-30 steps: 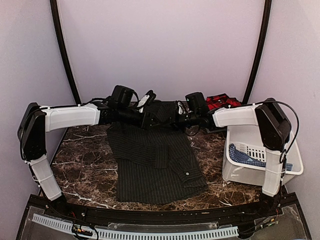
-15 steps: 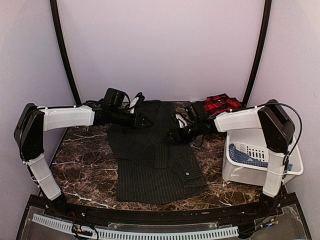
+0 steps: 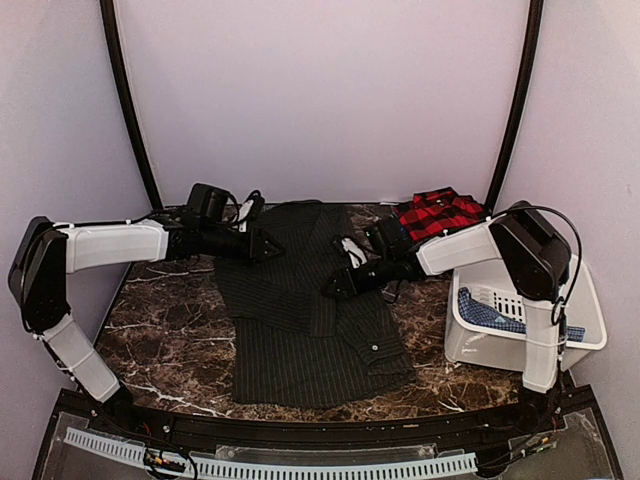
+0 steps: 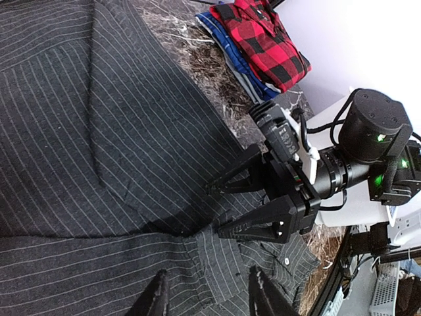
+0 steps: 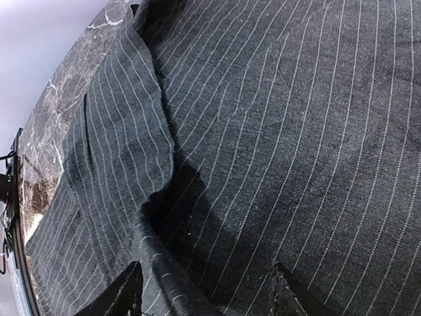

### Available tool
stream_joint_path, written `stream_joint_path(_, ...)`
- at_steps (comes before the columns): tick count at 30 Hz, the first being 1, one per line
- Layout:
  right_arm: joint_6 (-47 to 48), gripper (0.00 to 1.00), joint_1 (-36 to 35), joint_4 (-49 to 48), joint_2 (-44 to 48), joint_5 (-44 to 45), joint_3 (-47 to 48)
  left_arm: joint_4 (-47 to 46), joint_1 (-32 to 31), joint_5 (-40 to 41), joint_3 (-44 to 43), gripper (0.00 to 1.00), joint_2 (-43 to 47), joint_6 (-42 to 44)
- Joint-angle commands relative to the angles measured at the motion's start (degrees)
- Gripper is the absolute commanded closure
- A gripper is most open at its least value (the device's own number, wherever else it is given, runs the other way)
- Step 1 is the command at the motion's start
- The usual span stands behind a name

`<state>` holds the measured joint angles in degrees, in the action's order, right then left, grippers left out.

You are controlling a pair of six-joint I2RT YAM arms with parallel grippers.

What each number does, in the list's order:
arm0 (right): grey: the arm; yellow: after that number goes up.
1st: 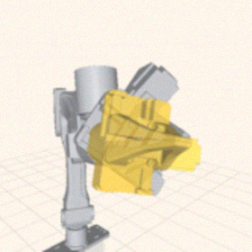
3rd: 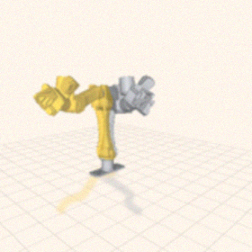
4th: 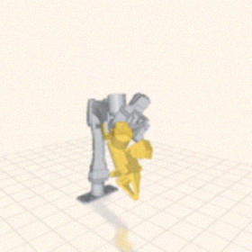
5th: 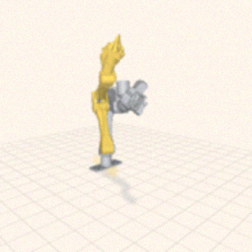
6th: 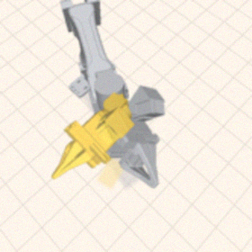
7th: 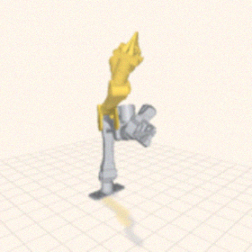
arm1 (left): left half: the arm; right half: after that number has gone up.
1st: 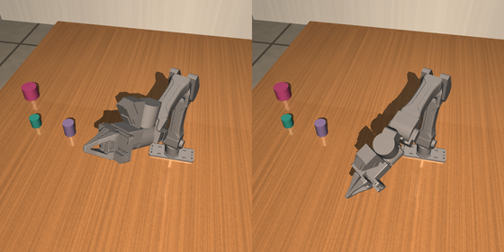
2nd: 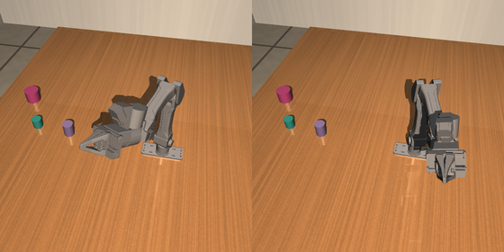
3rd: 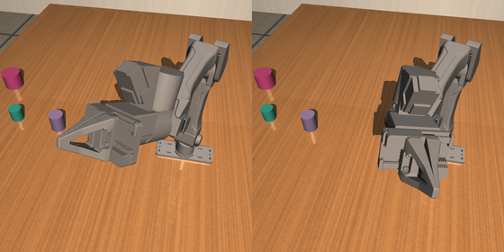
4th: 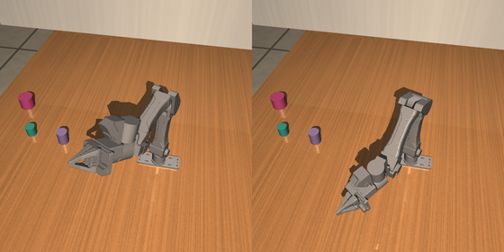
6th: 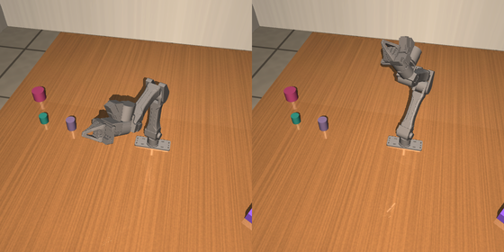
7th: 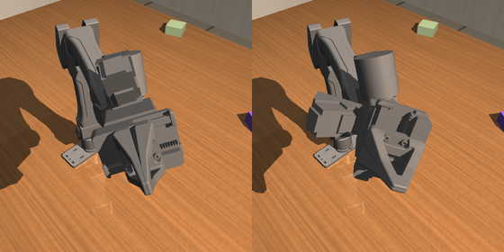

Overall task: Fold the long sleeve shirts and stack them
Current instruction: Pick up the sleeve from the 1/3-folded shirt.

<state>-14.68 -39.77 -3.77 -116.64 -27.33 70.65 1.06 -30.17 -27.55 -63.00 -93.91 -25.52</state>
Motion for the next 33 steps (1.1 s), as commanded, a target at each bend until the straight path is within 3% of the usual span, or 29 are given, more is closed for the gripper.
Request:
stream_joint_path(1, 3.5, 0.39, -1.1, -2.3, -1.4, -1.1, 1.7, 2.3, 0.7, 3.1, 1.8, 0.60, 5.9, -2.8)
stream_joint_path(7, 4.7, 0.51, -3.6, 0.3, -0.8, -0.4, 2.0, 9.8, 1.3, 7.0, 3.7, 0.60, 8.5, -7.0)
stream_joint_path(10, 4.0, 0.66, -4.1, 1.1, 0.2, -0.1, 1.3, 14.0, 1.3, 8.2, 5.6, 0.60, 10.1, -8.9)
stream_joint_path(14, 2.9, 0.98, -4.1, 2.4, 1.7, -1.2, 1.3, 16.0, 1.3, 7.2, 9.6, 0.60, 13.6, -11.8)
stream_joint_path(15, 2.5, 1.00, -4.0, 3.0, 2.1, -1.3, 1.5, 16.9, 1.3, 7.2, 10.2, 0.60, 14.3, -12.6)
stream_joint_path(24, -0.3, 1.00, -3.9, 10.8, 8.2, 7.1, 9.8, 20.3, 1.3, 9.9, 20.7, 0.60, 21.8, -19.5)
stream_joint_path(33, 0.1, 1.00, -1.8, 17.7, 13.0, 17.3, 20.8, 20.3, -1.7, 3.0, 30.2, 0.57, 25.3, -24.6)
